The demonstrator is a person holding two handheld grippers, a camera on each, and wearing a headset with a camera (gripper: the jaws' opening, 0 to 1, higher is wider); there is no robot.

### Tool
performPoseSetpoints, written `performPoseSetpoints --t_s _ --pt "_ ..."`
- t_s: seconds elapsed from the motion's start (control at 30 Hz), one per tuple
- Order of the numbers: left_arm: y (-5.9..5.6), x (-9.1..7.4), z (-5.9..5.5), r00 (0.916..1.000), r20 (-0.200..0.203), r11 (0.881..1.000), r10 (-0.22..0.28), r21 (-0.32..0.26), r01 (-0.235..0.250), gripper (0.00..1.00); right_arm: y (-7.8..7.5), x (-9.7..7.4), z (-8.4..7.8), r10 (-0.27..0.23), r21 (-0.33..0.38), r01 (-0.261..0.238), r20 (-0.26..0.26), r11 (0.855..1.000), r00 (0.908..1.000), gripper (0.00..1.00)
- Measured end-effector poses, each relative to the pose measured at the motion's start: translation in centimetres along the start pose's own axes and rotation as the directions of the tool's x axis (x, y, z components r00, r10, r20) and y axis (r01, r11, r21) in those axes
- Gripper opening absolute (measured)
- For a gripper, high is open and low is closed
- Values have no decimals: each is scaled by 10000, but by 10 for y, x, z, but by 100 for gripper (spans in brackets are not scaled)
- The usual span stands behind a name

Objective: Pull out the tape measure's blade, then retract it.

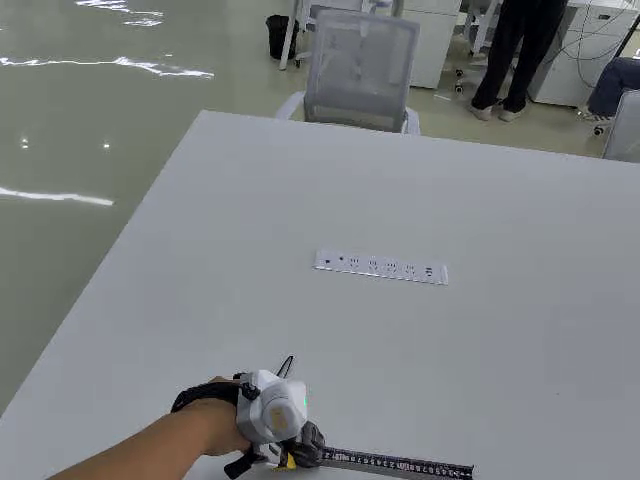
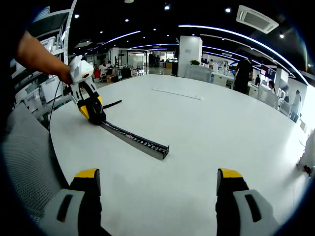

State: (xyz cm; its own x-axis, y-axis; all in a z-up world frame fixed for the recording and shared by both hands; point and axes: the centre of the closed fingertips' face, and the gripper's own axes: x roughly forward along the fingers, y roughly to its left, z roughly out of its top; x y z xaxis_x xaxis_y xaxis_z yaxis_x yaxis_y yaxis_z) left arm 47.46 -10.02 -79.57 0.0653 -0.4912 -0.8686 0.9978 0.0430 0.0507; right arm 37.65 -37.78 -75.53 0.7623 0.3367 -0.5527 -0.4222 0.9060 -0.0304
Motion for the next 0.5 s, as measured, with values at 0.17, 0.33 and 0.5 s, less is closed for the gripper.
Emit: performPoseSetpoints --t_s 0.17,0.33,0.5 --pt "1 -1 1 9999 109 9998 111 178 -113 35 1 -2 -2 -7 121 8 -63 9999 10000 100" --pt "3 -4 -3 9996 52 9996 291 -56 -291 45 4 -1 -3 55 -66 -55 -32 10000 10000 100" --pt "5 -12 -7 9976 512 9911 466 -1272 -398 69 5 -1 -1 80 -107 -82 -115 9999 9999 100"
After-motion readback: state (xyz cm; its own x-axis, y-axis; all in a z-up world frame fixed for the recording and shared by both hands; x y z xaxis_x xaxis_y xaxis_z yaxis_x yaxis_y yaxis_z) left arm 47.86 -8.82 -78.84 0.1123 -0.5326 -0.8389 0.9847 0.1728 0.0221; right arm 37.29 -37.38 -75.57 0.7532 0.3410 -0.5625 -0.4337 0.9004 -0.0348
